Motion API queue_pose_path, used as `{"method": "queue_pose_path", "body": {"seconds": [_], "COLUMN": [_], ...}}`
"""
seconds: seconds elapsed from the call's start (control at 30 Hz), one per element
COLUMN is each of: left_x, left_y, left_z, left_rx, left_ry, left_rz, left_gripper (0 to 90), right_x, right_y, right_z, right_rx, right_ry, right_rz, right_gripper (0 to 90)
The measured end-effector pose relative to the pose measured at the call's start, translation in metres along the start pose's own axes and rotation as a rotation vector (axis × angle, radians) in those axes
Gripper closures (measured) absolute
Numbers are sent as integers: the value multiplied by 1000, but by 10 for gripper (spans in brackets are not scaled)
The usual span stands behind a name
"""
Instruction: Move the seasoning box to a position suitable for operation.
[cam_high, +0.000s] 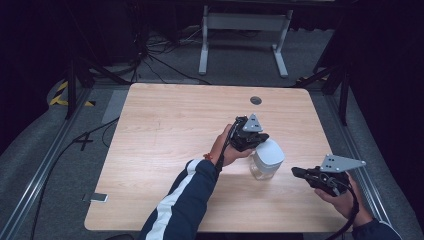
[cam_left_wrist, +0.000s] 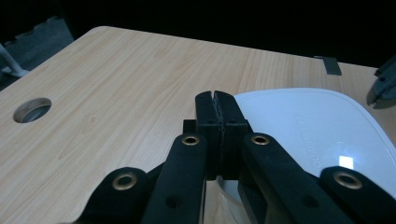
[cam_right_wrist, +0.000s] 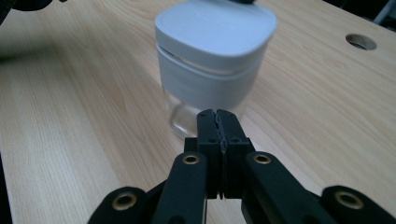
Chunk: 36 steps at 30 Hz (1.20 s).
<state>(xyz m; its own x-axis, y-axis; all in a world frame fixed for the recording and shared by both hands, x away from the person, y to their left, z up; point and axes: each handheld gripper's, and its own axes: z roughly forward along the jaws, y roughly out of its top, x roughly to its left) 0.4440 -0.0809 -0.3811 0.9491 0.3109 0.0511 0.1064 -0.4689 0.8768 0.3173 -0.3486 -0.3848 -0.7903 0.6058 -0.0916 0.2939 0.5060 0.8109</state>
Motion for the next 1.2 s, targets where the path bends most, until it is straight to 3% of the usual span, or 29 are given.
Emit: {"method": "queue_pose_path", "body": {"seconds": [0.13,0.27,0.67,0.8,0.83,1.0,1.2], "left_x": [0,0,3,3,1,7,0], "left_y": [-1,-1,-3,-3,-4,-1,4], "left_z": [1,0,-1,2,5,-10,-14], "left_rx": [-14,-6,-9,20,53,-37,-33], "left_ry": [-2,6,8,21,37,26,-30], "left_rz": [-18,-1,-18,5,23,-30,9], "left_gripper": [898,898,897,898,898,897,898], "right_x": [3,5,6,6,6,6,6], "right_y": [14,27,27,27,27,27,26], "right_z": [8,10,18,21,21,21,22], "right_rx": [11,28,96,104,105,104,112], "right_ry": [-4,-4,-5,1,2,2,1], "right_rz": [-4,-13,4,14,13,13,10], "right_gripper": [894,895,897,897,898,898,898]}}
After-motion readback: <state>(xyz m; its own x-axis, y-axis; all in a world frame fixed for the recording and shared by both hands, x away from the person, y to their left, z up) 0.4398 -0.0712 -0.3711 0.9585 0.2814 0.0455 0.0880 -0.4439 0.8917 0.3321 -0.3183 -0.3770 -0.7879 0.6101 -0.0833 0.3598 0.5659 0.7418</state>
